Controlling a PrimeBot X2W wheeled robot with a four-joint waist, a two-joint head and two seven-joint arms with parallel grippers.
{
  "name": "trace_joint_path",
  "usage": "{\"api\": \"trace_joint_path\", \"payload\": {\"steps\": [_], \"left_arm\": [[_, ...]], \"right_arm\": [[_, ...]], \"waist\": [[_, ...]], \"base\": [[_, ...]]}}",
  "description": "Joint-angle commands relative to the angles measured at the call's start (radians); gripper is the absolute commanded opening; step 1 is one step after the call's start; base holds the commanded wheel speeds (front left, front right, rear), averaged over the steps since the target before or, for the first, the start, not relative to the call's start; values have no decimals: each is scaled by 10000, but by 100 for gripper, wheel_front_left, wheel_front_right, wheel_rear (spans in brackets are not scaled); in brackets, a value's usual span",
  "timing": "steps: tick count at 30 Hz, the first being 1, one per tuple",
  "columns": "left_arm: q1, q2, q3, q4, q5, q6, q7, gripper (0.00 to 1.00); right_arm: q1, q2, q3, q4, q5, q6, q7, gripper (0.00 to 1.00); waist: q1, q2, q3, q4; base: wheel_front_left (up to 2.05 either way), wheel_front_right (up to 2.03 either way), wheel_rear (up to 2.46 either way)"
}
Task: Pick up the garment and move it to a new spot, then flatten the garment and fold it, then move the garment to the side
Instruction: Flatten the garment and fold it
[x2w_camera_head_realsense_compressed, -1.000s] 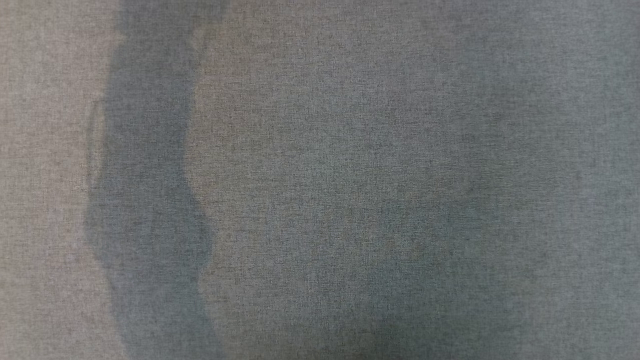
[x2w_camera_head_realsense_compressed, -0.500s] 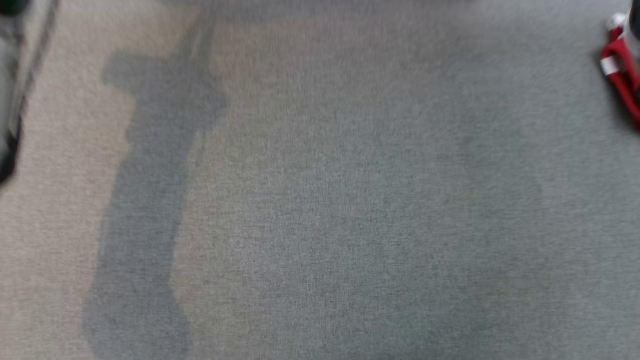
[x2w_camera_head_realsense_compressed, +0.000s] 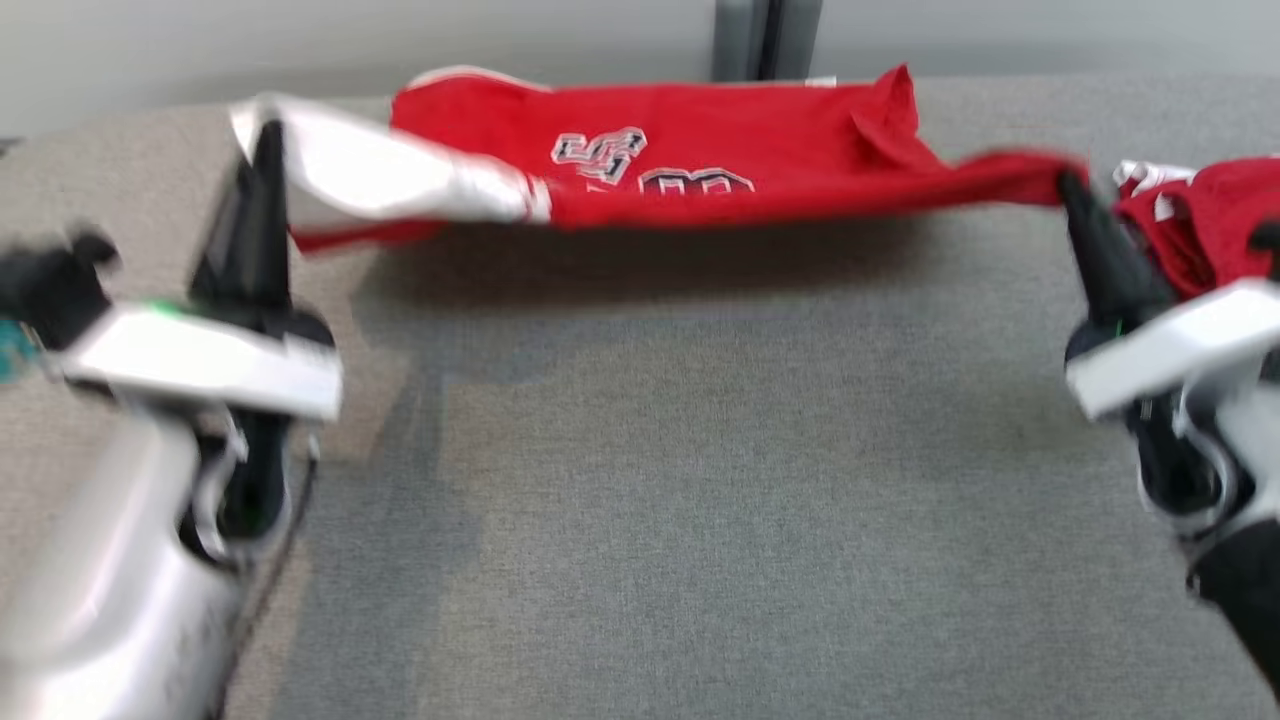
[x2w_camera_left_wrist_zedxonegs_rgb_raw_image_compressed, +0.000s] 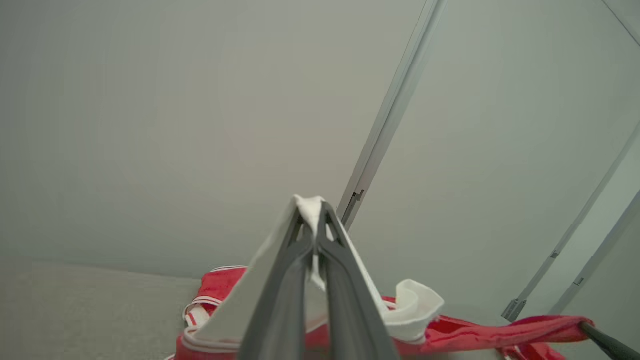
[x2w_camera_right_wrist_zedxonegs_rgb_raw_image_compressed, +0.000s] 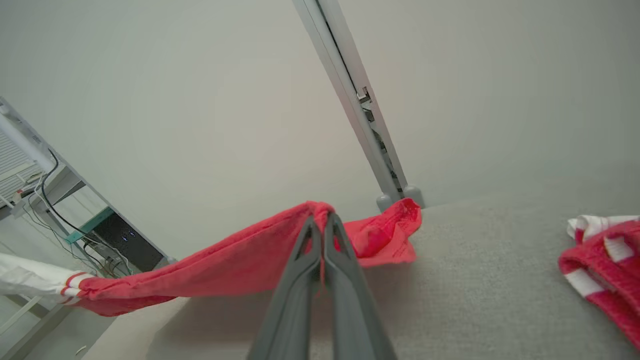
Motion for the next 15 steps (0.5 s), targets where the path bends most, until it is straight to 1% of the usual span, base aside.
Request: {"api": "trace_joint_path", "payload": {"steps": [1, 5, 7, 10, 13, 15], "left_arm": [[600, -46, 163, -242, 80, 105, -41, 0], [2308, -240, 413, -711, 242, 276, -43, 0], [3089, -368, 600, -823, 271, 340, -43, 0], [4267, -737, 927, -906, 229, 343, -42, 0], [5318, -1016, 1066, -800, 460, 303, -44, 0], [5614, -1126, 1096, -745, 498, 271, -44, 0]], "right_arm": [[577, -92, -46, -198, 41, 2, -54, 0], [1968, -165, -156, -600, -69, 2, -55, 0], [2609, -96, -119, -672, -50, 2, -55, 0], [3453, -8, -96, -648, -150, 2, -55, 0], [4314, 80, -164, -583, -258, 2, -56, 0], [4577, 112, -202, -567, -270, 2, -56, 0]], "waist": [[-1, 0, -339, 87], [-1, 0, -754, 67], [-1, 0, -988, 42], [-1, 0, -1372, 20], [-1, 0, -1721, 65], [-1, 0, -1818, 88]], "base": [[0, 0, 0], [0, 0, 0], [0, 0, 0], [0, 0, 0], [0, 0, 0], [0, 0, 0]]}}
